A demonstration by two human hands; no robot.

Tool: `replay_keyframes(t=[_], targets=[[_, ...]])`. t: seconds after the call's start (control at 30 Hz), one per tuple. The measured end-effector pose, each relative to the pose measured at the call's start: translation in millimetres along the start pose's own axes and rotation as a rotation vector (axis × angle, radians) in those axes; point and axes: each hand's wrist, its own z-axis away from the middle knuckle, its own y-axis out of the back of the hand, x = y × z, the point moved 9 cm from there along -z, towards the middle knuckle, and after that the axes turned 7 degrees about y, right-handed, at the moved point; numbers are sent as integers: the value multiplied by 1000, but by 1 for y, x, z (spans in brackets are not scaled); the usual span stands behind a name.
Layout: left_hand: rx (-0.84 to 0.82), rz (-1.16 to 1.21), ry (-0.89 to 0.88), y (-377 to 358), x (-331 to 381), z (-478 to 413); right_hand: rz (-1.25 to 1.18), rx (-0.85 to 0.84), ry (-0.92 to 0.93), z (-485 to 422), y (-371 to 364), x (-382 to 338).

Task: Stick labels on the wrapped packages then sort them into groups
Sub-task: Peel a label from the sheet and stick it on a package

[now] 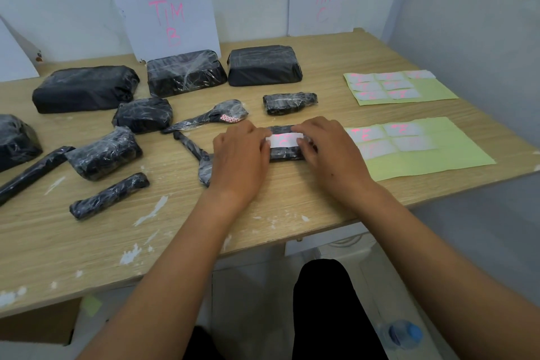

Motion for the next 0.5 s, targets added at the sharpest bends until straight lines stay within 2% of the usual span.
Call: replay_keyframes(t=[0.13, 0.23, 0.33, 0.5], targets=[[-145, -77, -172, -19, 18, 13, 116, -113, 131, 4, -12, -18], [-256, -157, -192, -31, 16, 19, 233, -203, 148, 10, -21, -16], [-268, -257, -198, -34, 12, 22, 306, -226, 138, 14, -22, -13], [-200, -327, -159, -30, 12, 23, 334, -168, 29, 19, -14, -6]])
